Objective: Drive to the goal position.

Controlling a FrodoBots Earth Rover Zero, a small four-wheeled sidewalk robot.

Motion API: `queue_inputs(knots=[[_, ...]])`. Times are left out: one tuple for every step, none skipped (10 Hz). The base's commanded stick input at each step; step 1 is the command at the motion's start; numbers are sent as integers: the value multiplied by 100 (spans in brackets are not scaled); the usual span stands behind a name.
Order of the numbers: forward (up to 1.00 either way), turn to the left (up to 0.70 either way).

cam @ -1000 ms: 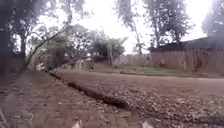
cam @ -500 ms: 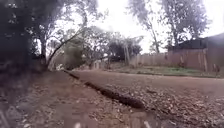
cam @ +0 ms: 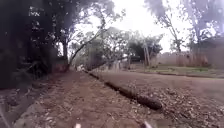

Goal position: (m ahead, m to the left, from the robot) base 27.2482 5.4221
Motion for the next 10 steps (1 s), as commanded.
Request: queue_inputs(knots=[[8, 8], [31, 7], [50, 5], [50, 6], [50, 6], [50, 6], [50, 5], [50, 2], [50, 1], [50, 15]])
